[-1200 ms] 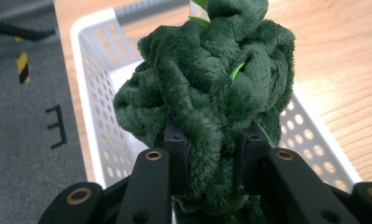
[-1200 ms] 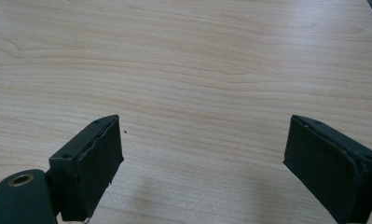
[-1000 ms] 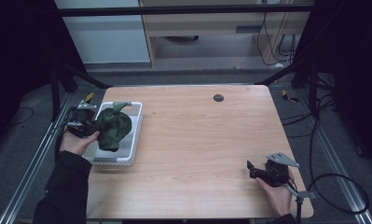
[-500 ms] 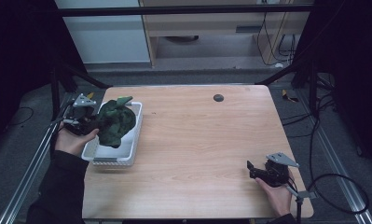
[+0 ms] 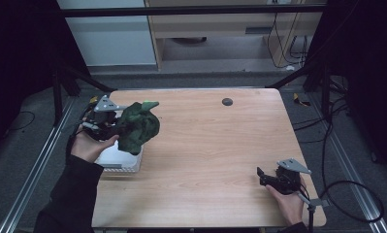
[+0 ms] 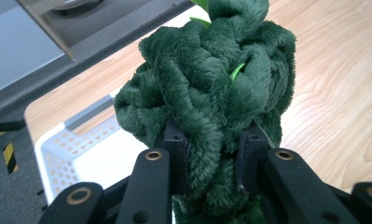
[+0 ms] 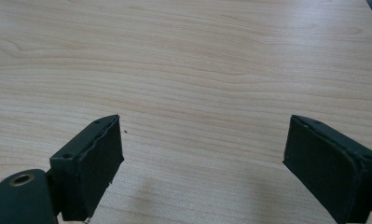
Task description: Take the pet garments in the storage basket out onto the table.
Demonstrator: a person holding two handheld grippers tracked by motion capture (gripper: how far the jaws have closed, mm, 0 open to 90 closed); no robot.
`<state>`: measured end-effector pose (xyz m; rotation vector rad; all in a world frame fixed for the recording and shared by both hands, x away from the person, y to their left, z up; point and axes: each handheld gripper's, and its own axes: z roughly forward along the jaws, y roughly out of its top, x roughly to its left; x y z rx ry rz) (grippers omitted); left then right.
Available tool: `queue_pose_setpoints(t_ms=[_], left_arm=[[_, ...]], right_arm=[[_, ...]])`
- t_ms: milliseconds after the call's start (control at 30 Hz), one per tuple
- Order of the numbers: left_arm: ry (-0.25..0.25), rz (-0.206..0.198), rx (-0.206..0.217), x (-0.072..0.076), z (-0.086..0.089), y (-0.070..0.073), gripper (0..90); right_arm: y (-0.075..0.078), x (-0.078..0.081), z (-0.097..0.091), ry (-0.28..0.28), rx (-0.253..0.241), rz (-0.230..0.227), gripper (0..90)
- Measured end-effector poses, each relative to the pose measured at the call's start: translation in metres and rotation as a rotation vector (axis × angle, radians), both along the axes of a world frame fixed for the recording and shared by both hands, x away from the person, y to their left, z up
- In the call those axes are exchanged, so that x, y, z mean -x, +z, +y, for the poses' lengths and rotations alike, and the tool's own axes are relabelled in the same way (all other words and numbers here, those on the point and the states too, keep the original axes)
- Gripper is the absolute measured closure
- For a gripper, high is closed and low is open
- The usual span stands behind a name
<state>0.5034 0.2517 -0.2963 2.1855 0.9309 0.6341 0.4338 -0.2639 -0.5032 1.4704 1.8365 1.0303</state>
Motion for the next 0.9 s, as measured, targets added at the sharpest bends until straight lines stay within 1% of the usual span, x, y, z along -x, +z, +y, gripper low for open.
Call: queue_pose_setpoints(t_ms=[33, 133, 167, 267, 300, 400, 467, 500, 600, 667, 733, 867, 900], left_arm=[[-0.016, 0.001, 0.000, 0.000, -0.007, 0.000, 70.4], [-0.038, 0.007, 0.004, 0.000, -0.017, -0.001, 70.4], [-0.042, 0.019, 0.003, 0.000, -0.021, -0.002, 70.5], [-0.065, 0.017, -0.005, -0.001, -0.031, -0.004, 70.5], [-0.065, 0.017, -0.005, -0.001, -0.031, -0.004, 70.5], [-0.084, 0.021, 0.002, -0.003, -0.040, -0.005, 70.5], [-0.103, 0.027, -0.005, -0.005, -0.048, -0.006, 70.5], [-0.103, 0.027, -0.005, -0.005, -0.048, -0.006, 70.5], [-0.126, 0.030, -0.010, -0.006, -0.057, -0.008, 70.6], [-0.149, 0.036, -0.020, -0.006, -0.065, -0.010, 70.6], [-0.153, 0.037, -0.018, -0.007, -0.068, -0.011, 70.6], [-0.183, 0.045, -0.029, -0.006, -0.078, -0.014, 70.6], [-0.183, 0.045, -0.029, -0.006, -0.078, -0.014, 70.6]], right_arm=[[0.000, 0.000, 0.000, 0.000, 0.000, 0.000, 11.5], [0.000, 0.000, 0.000, 0.000, 0.001, -0.001, 11.5], [0.000, 0.000, 0.000, 0.001, -0.001, 0.000, 11.5], [0.000, 0.000, 0.000, 0.001, 0.000, 0.000, 11.5], [0.000, 0.000, 0.000, 0.001, 0.001, 0.000, 11.5], [0.000, 0.000, 0.000, 0.001, 0.001, 0.000, 11.5], [0.000, 0.000, 0.000, 0.001, -0.002, 0.000, 11.5], [0.000, 0.000, 0.000, 0.001, -0.002, 0.000, 11.5], [0.000, 0.000, 0.000, 0.002, -0.002, 0.000, 11.5], [0.000, 0.000, 0.000, 0.003, -0.003, 0.001, 11.5], [0.000, 0.000, 0.000, 0.003, -0.004, 0.000, 11.5], [0.000, 0.000, 0.000, 0.005, -0.003, -0.002, 11.6], [0.000, 0.000, 0.000, 0.004, -0.004, -0.001, 11.6]])
